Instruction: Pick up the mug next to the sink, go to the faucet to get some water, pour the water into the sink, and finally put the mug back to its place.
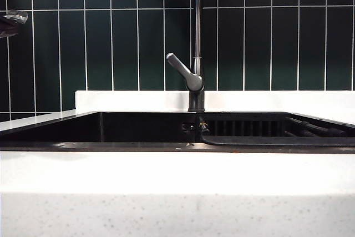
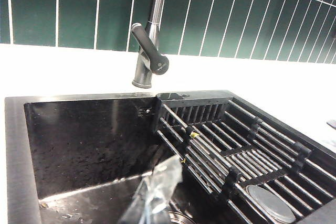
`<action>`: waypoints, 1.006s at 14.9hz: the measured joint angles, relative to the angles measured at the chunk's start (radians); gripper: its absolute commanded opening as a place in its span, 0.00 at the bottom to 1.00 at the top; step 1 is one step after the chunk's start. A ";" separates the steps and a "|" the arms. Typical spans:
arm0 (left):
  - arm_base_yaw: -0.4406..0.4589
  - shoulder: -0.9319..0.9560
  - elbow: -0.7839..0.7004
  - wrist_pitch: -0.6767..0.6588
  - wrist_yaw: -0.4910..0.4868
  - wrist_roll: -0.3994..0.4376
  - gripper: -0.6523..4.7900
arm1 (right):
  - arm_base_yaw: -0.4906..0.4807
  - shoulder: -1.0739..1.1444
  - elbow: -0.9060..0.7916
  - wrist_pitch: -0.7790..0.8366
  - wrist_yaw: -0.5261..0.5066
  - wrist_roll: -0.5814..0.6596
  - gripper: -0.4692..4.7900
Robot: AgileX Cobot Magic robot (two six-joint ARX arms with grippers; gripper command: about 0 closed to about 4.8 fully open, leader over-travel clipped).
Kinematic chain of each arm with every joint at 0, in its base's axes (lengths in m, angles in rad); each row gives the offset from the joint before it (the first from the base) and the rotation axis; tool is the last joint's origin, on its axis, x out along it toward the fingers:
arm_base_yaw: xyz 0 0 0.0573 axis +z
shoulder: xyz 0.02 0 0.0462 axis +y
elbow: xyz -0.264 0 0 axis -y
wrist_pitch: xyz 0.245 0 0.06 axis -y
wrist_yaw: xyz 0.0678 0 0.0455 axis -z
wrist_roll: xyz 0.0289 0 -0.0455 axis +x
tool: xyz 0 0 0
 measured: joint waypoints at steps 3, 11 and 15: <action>0.000 0.000 0.000 0.000 0.000 0.003 0.11 | 0.000 0.126 0.084 0.066 -0.018 0.001 0.08; 0.000 0.000 0.000 0.001 0.000 0.006 0.11 | 0.000 0.283 0.097 0.168 -0.019 -0.014 0.08; 0.000 0.000 0.000 0.002 0.000 0.006 0.11 | -0.001 0.314 0.097 0.171 -0.024 -0.014 0.08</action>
